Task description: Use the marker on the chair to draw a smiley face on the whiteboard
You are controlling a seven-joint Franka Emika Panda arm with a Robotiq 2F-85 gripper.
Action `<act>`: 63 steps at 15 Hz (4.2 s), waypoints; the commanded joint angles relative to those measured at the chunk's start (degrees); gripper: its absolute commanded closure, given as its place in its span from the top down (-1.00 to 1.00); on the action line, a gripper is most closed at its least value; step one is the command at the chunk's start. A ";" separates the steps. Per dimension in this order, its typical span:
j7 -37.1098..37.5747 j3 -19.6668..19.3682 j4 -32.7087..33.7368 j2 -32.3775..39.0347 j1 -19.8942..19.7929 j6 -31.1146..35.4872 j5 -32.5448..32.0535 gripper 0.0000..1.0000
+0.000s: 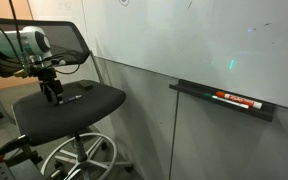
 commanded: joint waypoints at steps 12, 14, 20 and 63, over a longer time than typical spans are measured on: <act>-24.14 -2.48 3.17 0.14 -4.22 -0.41 12.95 1.00; -26.02 -2.10 2.74 0.17 -4.89 -0.72 15.71 1.00; -28.57 -2.07 0.66 0.12 -4.98 -0.20 19.57 -0.13; -18.94 -12.29 8.42 -21.60 -18.43 -16.89 -11.89 -0.83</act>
